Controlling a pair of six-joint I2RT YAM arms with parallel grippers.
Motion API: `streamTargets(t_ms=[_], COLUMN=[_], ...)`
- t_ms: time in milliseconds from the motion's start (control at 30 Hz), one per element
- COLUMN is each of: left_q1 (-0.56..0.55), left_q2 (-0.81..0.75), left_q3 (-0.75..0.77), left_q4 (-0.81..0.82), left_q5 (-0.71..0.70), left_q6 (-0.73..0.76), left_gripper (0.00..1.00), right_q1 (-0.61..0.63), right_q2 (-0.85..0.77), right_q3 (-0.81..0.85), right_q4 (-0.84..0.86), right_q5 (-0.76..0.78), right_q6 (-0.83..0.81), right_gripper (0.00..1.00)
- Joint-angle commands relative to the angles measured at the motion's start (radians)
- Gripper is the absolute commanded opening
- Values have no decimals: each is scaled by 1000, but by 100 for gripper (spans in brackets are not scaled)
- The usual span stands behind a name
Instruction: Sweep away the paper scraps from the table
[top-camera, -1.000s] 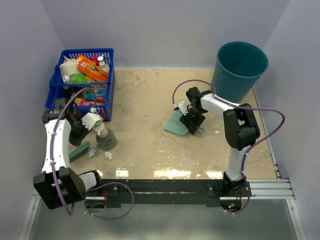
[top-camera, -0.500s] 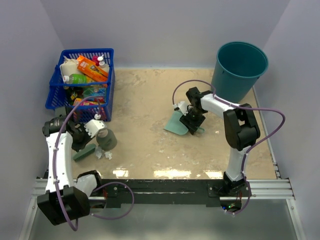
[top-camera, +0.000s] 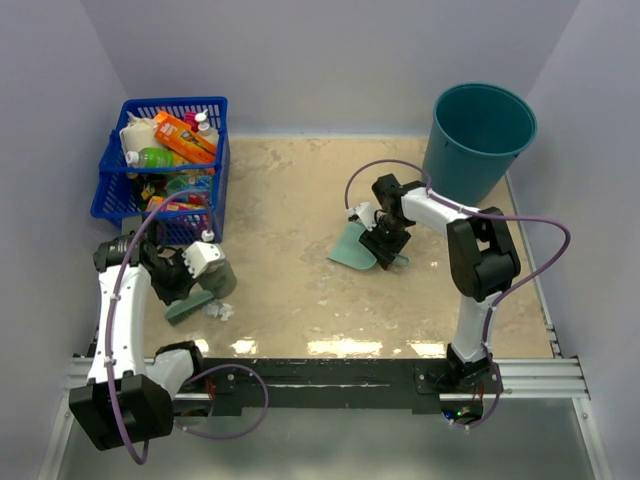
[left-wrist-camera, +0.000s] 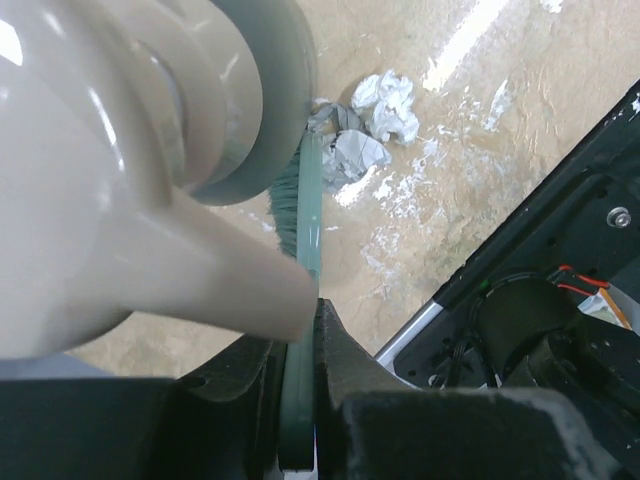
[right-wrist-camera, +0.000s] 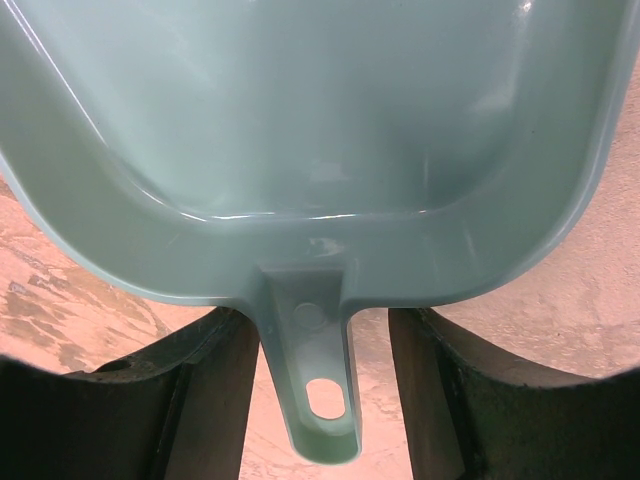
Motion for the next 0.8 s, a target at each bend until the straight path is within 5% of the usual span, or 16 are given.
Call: streamTargets(t_ms=[0,267,767], left_q1=[-8,-23,-273], left_q2=[-26,-58,77], left_q3=[-67,-73,-52], left_q4=[-7,-7,-1], left_q5=[51,176,362], left_q6=[47,85,16], left_gripper=[0,0,0], right_q1=[5,3,5], right_q2=[-23,-29,-32], right_q3=[25,11,22], right_q4=[-3,-7,-17], right_q5=[4,9,18], right_q6=[-17,-24,-50], right_gripper=[56,56,56])
